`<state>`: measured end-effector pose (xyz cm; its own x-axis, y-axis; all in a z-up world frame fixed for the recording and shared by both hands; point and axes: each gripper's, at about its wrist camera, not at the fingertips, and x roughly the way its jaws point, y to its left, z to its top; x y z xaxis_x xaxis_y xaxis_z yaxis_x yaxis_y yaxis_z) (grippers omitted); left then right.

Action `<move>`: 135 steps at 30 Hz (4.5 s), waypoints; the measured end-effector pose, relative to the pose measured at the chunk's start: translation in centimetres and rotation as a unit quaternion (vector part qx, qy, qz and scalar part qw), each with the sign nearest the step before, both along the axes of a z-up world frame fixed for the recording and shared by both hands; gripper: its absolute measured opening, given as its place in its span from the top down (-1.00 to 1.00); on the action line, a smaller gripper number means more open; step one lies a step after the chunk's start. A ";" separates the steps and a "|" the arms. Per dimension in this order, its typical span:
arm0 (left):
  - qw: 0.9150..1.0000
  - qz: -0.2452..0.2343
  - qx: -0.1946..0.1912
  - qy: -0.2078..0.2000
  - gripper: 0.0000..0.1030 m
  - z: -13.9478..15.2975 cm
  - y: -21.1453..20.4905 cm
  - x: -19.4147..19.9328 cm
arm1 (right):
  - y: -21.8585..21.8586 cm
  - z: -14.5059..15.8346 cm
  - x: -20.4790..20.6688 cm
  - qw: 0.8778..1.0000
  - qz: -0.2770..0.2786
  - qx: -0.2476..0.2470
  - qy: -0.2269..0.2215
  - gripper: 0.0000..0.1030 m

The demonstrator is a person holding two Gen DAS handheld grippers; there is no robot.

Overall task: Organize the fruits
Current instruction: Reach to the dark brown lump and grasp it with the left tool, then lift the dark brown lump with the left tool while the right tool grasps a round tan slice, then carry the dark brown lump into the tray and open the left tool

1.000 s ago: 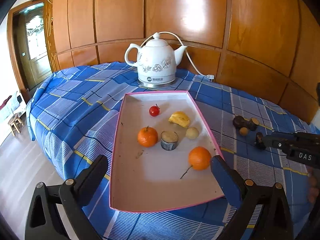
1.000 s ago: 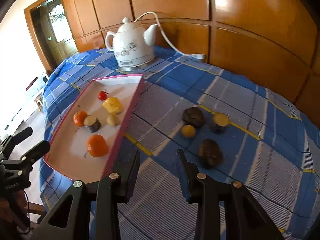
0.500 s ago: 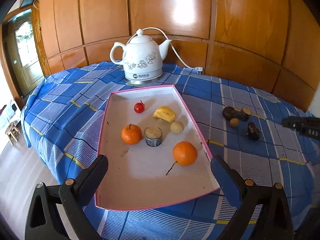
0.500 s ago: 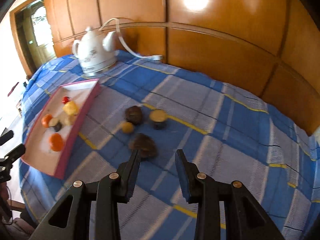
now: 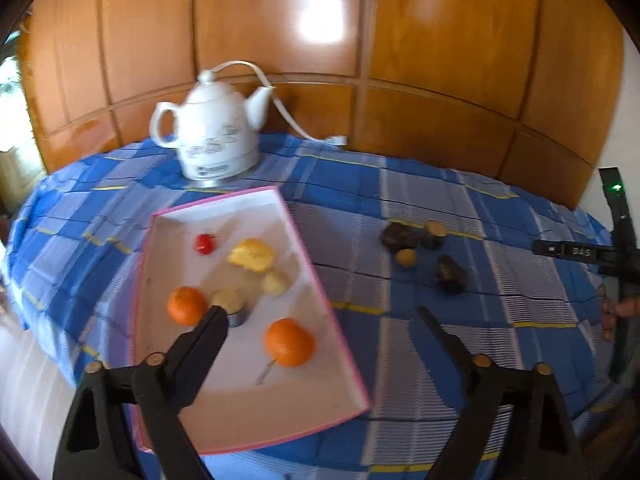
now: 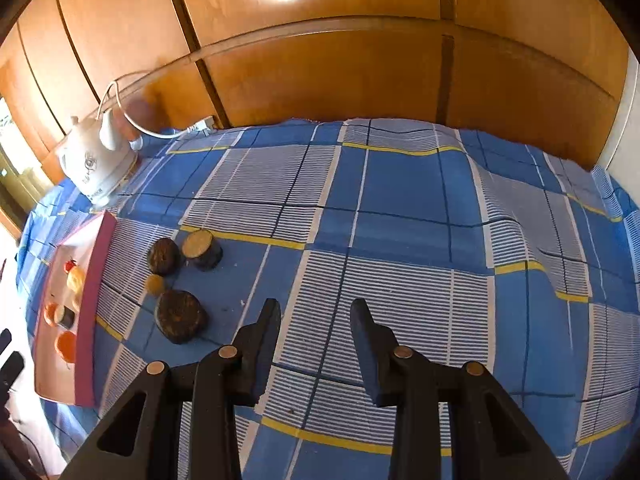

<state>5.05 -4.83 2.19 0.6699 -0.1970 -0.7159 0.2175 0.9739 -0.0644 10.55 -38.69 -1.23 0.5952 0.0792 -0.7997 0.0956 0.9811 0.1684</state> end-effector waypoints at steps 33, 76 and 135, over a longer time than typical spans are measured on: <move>0.984 -0.067 -0.064 0.153 -0.04 -8.8 -15.3 10.5 | 1.4 1.2 0.6 0.999 0.029 0.024 -0.010 0.29; 0.990 -0.139 -0.008 0.008 0.20 -10.7 -11.4 1.0 | 9.0 -1.6 8.3 0.993 0.111 0.017 0.036 0.01; 0.998 -0.058 -0.015 0.014 0.22 -3.0 -5.6 -2.0 | 7.1 -5.1 1.2 0.983 0.145 -0.076 0.084 0.30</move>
